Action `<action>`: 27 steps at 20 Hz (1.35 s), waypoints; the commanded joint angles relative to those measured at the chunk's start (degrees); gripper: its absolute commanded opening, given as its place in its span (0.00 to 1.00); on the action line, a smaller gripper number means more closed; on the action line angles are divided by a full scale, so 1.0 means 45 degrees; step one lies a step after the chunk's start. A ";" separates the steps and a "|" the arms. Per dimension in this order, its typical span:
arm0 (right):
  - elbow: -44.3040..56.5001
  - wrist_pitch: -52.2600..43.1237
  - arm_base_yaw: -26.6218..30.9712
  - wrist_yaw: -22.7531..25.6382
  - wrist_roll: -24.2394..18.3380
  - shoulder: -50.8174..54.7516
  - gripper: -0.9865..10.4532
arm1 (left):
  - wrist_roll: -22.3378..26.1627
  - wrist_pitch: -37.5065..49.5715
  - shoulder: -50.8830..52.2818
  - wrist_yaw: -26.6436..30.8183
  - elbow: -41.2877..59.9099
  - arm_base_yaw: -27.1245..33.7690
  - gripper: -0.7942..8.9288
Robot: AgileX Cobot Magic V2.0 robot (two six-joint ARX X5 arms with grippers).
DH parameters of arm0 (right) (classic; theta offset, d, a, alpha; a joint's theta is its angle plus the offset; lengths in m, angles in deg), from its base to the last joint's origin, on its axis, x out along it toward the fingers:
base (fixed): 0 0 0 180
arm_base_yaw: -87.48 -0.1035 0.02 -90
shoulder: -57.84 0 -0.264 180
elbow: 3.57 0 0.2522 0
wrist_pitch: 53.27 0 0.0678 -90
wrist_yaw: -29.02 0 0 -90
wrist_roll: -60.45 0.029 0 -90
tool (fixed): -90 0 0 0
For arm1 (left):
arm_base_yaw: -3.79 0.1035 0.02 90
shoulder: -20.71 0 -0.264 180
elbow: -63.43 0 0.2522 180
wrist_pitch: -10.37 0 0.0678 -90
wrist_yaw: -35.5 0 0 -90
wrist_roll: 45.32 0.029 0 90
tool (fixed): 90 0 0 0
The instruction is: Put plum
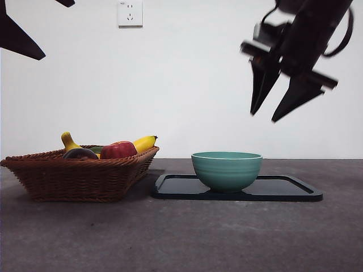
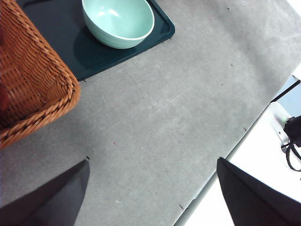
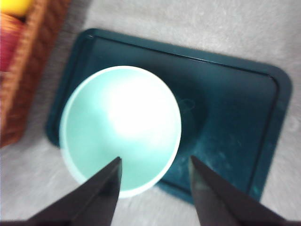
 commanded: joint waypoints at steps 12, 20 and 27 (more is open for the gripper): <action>-0.0277 -0.1486 -0.0073 0.0058 -0.0248 -0.2807 0.15 | 0.0151 0.0044 -0.0087 -0.0044 -0.0131 -0.0068 0.53; -0.0325 -0.2045 -0.0073 0.0063 -0.0131 -0.2098 0.09 | 0.0151 0.0049 -0.0087 -0.0044 -0.0131 -0.0068 0.53; -0.0325 0.0005 -0.0083 0.0034 -0.0471 0.1783 0.09 | 0.0165 0.0053 -0.0087 -0.0044 -0.0131 -0.0068 0.53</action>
